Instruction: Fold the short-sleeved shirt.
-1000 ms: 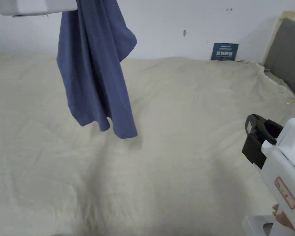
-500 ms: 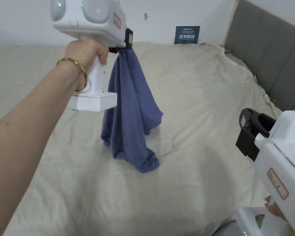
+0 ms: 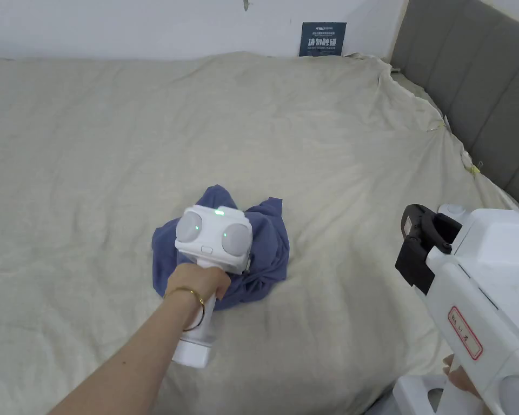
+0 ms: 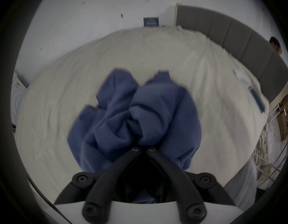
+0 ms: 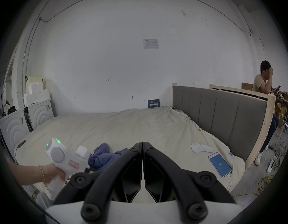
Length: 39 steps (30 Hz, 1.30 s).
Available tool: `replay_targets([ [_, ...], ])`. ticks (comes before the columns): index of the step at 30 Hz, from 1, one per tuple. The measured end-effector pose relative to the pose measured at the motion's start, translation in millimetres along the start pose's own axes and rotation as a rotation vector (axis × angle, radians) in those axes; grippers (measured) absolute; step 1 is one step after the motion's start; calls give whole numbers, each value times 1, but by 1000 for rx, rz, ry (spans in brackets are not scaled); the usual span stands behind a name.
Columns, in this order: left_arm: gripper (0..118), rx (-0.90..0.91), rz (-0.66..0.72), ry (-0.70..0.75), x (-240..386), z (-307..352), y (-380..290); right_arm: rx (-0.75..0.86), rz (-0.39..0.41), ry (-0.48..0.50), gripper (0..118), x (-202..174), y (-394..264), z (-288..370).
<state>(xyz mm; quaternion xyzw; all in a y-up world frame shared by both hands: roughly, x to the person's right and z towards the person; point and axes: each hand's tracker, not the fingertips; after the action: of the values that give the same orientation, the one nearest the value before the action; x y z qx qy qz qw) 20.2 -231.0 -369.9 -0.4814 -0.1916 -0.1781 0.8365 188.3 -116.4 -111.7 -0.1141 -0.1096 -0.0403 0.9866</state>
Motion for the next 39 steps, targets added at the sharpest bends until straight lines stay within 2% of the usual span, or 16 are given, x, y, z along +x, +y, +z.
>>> replay_targets([
  [2, 28, 16, -15, 12, -2, 10, 4, -9, 0, 3, 0, 0, -2, -2],
  [3, 28, 34, -10, 18, 14, -14, -12, -11, 2, 5, 0, 0, -2, -2],
  [5, 33, 55, 54, -63, 22, -13, -12, -13, 9, 7, 0, 0, -2, -3],
  [6, 43, 60, 90, -102, 20, -6, -7, -15, 11, 10, 0, -1, -1, -3],
  [7, 64, 59, 152, -141, 1, 3, -5, -15, 13, 12, 0, -2, 0, -4],
  [10, 113, 238, 242, -181, -21, 41, 10, 4, 18, 17, 0, -5, 5, -4],
  [11, 118, 350, 245, -165, -31, 61, 12, 12, 19, 21, 0, -6, 7, -4],
  [21, 118, 897, 244, 219, -85, 192, -25, 90, 46, 64, 0, -27, 28, -14],
  [24, 114, 926, 276, 306, -90, 197, -54, 105, 46, 82, 0, -33, 29, -20],
  [25, 106, 925, 267, 322, -90, 196, -63, 109, 46, 88, 0, -36, 29, -22],
  [27, 78, 918, 255, 337, -91, 191, -81, 111, 46, 100, 0, -41, 28, -23],
  [28, 59, 916, 254, 343, -91, 189, -88, 112, 47, 106, 0, -43, 28, -23],
  [32, 21, 887, 243, 309, -95, 176, -108, 117, 59, 126, 0, -52, 24, -22],
  [34, 17, 880, 246, 306, -94, 171, -113, 118, 60, 133, 0, -55, 22, -20],
  [36, 3, 879, 250, 308, -94, 165, -119, 114, 61, 135, 0, -57, 19, -18],
  [39, 0, 863, 269, 271, -91, 161, -128, 101, 68, 135, 0, -58, 11, -16],
])
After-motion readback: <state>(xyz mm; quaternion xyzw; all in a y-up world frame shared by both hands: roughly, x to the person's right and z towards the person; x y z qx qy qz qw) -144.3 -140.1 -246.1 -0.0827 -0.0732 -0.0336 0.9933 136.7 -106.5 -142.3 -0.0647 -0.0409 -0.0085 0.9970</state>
